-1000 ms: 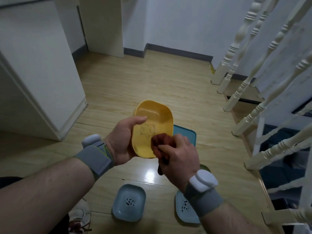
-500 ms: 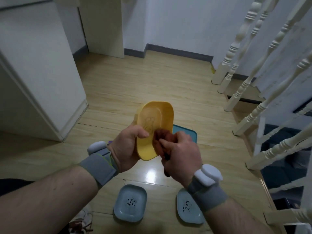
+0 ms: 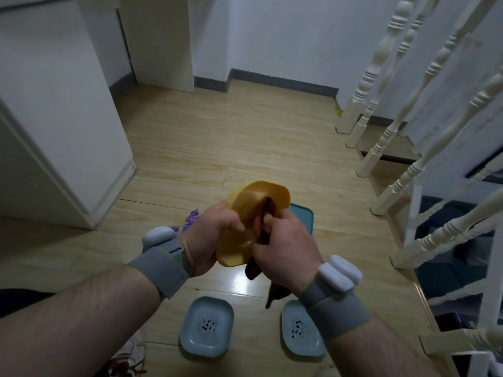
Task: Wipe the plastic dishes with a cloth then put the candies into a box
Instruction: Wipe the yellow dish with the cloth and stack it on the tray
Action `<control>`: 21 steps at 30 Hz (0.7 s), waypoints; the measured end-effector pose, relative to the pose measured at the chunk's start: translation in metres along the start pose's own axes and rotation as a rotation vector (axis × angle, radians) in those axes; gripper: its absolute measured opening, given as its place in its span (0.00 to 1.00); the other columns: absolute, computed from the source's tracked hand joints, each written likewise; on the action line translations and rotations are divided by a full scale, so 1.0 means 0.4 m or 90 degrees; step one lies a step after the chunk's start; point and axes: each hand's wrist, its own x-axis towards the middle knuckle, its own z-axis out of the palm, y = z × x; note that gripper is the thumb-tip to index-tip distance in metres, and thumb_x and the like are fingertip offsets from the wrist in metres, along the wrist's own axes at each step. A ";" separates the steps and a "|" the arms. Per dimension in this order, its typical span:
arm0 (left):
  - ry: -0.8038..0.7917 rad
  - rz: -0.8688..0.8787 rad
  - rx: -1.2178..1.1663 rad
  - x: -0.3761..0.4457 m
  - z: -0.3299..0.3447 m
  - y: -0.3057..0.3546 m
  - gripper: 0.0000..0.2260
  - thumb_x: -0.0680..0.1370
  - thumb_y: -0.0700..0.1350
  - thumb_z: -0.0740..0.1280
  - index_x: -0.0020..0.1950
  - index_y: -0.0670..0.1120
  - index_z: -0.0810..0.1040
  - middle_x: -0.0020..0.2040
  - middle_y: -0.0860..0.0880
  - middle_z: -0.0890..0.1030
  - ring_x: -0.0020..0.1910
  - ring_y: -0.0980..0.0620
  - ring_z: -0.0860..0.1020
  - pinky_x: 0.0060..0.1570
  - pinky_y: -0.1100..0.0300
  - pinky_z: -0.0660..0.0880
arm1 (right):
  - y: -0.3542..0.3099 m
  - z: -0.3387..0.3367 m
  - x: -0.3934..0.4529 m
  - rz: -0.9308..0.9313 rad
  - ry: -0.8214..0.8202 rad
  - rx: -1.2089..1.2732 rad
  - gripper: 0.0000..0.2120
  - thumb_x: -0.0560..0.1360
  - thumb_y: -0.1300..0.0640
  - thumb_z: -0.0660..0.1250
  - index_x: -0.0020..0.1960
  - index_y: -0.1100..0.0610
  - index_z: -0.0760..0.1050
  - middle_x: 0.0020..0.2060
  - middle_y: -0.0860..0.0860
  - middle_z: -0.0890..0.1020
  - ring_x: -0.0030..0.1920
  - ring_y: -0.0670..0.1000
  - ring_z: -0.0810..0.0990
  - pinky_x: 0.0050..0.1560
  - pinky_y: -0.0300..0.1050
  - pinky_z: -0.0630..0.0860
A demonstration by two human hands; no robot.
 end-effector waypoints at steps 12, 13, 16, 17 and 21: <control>0.031 0.002 -0.108 -0.009 -0.008 0.017 0.26 0.72 0.61 0.61 0.54 0.41 0.80 0.50 0.39 0.83 0.47 0.42 0.82 0.49 0.48 0.80 | -0.030 -0.035 -0.014 -0.036 -0.142 -0.049 0.09 0.69 0.53 0.63 0.48 0.48 0.78 0.43 0.48 0.77 0.43 0.53 0.78 0.42 0.46 0.78; 0.019 0.001 -0.110 -0.011 -0.001 0.018 0.24 0.73 0.60 0.61 0.54 0.43 0.81 0.51 0.41 0.84 0.47 0.43 0.83 0.47 0.48 0.82 | -0.018 -0.041 -0.006 0.005 -0.108 -0.054 0.09 0.70 0.52 0.63 0.47 0.49 0.79 0.42 0.48 0.77 0.43 0.53 0.78 0.42 0.46 0.77; -0.045 -0.012 -0.107 -0.015 0.015 0.009 0.21 0.75 0.58 0.61 0.55 0.45 0.84 0.55 0.42 0.84 0.51 0.44 0.83 0.47 0.49 0.82 | 0.001 -0.051 0.011 0.011 -0.002 0.007 0.11 0.71 0.51 0.64 0.52 0.49 0.78 0.46 0.48 0.74 0.50 0.54 0.76 0.48 0.47 0.76; -0.057 -0.022 -0.104 -0.016 0.020 0.006 0.21 0.75 0.58 0.60 0.57 0.46 0.83 0.56 0.42 0.83 0.52 0.44 0.83 0.47 0.50 0.81 | 0.000 -0.054 0.012 -0.011 0.015 0.038 0.13 0.71 0.51 0.65 0.54 0.49 0.77 0.49 0.48 0.72 0.52 0.53 0.75 0.51 0.48 0.76; -0.030 -0.047 -0.110 -0.007 0.017 -0.008 0.25 0.75 0.60 0.63 0.54 0.39 0.78 0.49 0.41 0.83 0.47 0.44 0.83 0.47 0.52 0.80 | -0.029 -0.042 -0.011 -0.158 0.001 0.085 0.17 0.69 0.52 0.67 0.57 0.45 0.77 0.55 0.47 0.70 0.52 0.51 0.74 0.51 0.50 0.77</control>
